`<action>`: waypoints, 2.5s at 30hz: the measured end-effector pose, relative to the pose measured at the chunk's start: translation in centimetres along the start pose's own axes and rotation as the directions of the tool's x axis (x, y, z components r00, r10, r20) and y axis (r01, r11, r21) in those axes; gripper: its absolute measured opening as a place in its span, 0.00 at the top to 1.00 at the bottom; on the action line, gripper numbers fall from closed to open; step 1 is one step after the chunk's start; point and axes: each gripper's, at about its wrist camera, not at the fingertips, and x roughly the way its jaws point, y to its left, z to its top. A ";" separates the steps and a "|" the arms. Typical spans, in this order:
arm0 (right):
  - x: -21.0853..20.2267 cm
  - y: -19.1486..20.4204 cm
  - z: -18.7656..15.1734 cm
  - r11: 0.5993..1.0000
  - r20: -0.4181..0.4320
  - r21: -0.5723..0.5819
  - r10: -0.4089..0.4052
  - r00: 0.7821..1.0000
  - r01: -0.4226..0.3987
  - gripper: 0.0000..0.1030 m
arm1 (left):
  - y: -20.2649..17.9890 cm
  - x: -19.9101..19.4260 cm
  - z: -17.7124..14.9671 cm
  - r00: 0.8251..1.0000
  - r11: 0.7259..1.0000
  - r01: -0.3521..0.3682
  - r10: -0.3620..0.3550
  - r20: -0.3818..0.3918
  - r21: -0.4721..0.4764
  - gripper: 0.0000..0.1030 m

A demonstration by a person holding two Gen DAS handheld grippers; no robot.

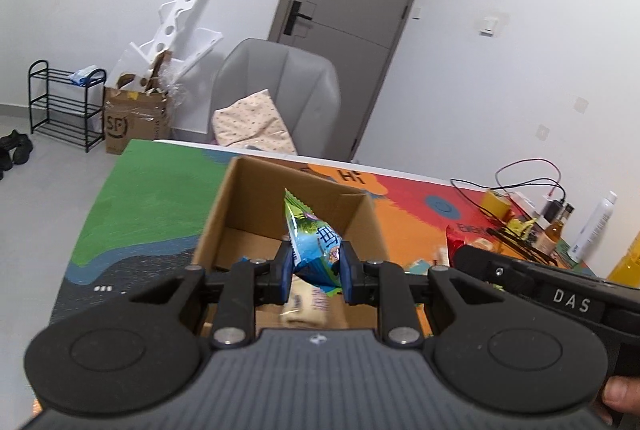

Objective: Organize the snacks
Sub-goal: 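Carry the blue-green bag and red candy pack over the box with both grippers, then open both grippers to drop the snacks into the box and withdraw, then grasp the green snack packet with the left gripper while the right gripper grasps the clear peanut pack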

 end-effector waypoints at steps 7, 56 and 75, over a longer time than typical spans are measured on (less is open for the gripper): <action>1.1 2.0 0.5 0.999 -0.018 -0.033 0.024 1.000 -0.024 0.83 | 1.8 -0.5 0.4 0.999 0.999 -0.048 0.048 -0.009 -0.023 0.74; -8.4 -10.1 -2.0 0.983 -0.032 0.109 -0.144 0.989 0.147 0.21 | -8.6 0.0 -2.1 0.995 0.993 0.089 -0.085 -0.057 0.080 0.05; -6.4 -13.1 -4.9 0.970 -0.133 0.181 -0.139 0.981 0.162 0.53 | -13.9 3.1 -4.7 0.978 0.975 0.169 -0.148 -0.145 0.146 0.23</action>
